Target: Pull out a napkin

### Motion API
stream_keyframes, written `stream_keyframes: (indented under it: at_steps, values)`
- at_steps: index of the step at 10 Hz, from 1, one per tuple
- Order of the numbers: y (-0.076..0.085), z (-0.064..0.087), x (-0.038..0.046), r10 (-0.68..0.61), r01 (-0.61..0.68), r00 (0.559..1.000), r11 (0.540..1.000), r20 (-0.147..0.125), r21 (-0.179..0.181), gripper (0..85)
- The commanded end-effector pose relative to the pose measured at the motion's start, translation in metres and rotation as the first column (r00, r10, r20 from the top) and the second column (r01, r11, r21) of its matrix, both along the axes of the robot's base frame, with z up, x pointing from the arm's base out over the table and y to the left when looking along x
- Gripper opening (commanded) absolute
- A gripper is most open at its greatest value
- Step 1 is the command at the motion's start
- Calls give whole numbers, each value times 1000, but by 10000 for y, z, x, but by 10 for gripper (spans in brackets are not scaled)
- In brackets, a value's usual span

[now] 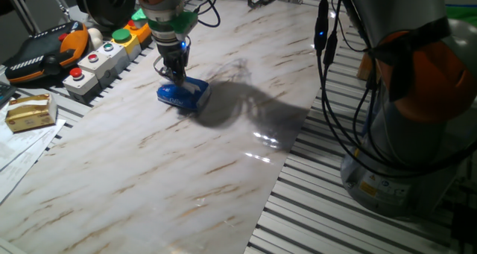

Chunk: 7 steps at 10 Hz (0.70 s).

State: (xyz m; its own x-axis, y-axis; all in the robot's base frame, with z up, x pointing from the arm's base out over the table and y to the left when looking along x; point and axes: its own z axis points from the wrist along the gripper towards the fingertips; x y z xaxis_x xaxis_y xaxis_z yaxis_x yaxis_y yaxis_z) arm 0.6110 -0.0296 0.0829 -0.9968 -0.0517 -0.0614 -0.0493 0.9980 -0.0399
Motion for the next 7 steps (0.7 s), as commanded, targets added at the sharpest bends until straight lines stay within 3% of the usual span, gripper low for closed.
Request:
stream_keyframes:
  at_steps: [1, 7]
  values:
    - [0, 13, -4, -3, 3, 1000, 1000, 2, 0, 7]
    - [44, 300, -60, -26, 26, 1000, 1000, -8, -9, 7]
